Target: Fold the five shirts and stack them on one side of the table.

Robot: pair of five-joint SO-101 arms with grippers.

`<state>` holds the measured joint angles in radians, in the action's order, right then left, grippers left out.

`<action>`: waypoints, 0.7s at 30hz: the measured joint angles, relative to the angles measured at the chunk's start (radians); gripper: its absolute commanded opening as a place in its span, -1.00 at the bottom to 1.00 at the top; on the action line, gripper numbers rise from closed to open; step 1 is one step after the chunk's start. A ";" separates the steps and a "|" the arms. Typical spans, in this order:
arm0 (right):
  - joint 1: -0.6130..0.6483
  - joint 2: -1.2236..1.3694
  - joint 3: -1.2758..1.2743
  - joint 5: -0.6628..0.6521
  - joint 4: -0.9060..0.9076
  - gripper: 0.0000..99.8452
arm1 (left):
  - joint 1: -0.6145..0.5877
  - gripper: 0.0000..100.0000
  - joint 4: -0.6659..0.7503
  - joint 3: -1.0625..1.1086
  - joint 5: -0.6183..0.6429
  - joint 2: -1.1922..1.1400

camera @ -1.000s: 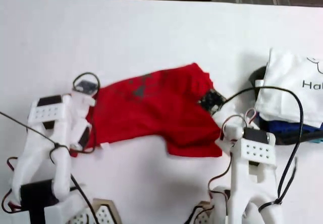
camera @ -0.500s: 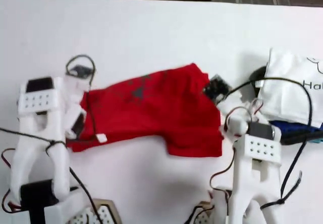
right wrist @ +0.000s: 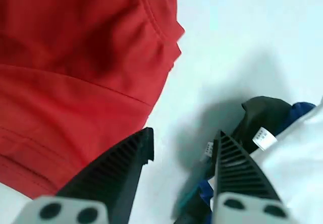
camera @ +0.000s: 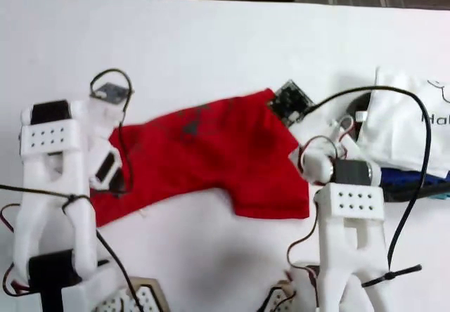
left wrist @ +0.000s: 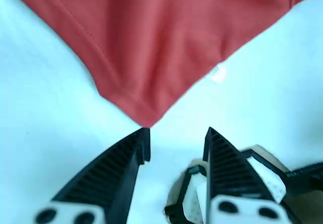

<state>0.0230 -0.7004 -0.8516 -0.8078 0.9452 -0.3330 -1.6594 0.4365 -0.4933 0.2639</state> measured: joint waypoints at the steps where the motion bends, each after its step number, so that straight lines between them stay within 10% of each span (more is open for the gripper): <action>1: 0.009 0.000 0.000 0.008 0.000 -0.60 | 0.000 -0.62 0.008 0.000 0.000 0.000; 21: 0.193 0.875 0.730 0.304 0.091 -0.78 | 0.000 -0.62 0.241 -0.311 0.216 -0.443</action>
<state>0.2163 0.1741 -0.1212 -0.5040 1.0357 -0.3330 -1.4185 0.1250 -0.2770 -0.1795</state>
